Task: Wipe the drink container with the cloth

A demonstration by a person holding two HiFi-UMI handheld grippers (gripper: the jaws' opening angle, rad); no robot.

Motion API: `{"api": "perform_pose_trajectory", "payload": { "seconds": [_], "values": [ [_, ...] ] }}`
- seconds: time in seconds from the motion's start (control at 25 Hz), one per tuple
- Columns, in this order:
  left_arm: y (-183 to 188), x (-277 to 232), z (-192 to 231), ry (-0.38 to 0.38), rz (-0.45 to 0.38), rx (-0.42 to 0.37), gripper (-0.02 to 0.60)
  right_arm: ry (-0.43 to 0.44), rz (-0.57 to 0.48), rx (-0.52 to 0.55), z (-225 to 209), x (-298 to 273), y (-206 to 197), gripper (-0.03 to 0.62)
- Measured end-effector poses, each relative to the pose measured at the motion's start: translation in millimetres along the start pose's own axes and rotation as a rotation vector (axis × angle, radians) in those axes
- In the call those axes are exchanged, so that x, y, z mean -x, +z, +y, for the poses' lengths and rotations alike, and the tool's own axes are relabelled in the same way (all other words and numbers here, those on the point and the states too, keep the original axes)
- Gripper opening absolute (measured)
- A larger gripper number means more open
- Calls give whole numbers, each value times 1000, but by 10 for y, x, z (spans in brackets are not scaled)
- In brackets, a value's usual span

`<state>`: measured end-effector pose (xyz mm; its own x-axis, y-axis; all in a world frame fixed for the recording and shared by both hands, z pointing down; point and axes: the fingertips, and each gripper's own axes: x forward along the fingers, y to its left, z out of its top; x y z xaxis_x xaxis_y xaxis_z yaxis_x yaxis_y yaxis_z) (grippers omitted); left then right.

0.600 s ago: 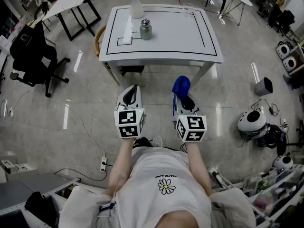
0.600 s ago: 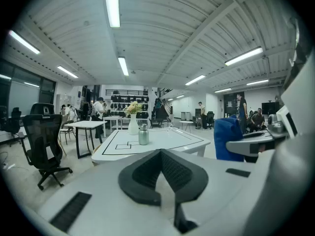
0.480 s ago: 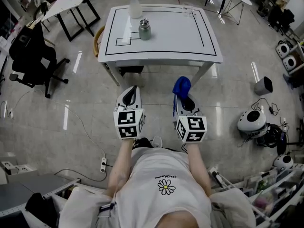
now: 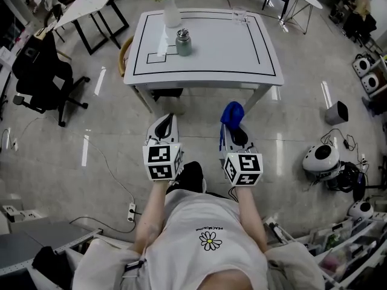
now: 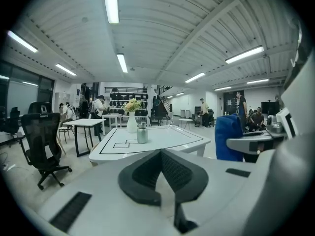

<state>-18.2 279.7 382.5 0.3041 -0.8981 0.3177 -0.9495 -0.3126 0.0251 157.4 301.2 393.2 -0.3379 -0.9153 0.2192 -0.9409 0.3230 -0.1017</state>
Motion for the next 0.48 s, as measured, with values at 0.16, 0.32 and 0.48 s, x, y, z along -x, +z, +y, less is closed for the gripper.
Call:
{"api": "perform_pose_trajectory", "payload": {
  "seconds": [0.16, 0.32, 0.48],
  "values": [
    [65, -85, 53, 5, -10, 11, -2, 36, -19, 45, 37, -93, 111, 43],
    [92, -288, 143, 1, -19, 16, -2, 56, -30, 55, 38, -296, 156, 43],
    [155, -607, 316, 1, -19, 25, -2, 57, -17, 55, -38, -625, 166, 43]
  ]
}}
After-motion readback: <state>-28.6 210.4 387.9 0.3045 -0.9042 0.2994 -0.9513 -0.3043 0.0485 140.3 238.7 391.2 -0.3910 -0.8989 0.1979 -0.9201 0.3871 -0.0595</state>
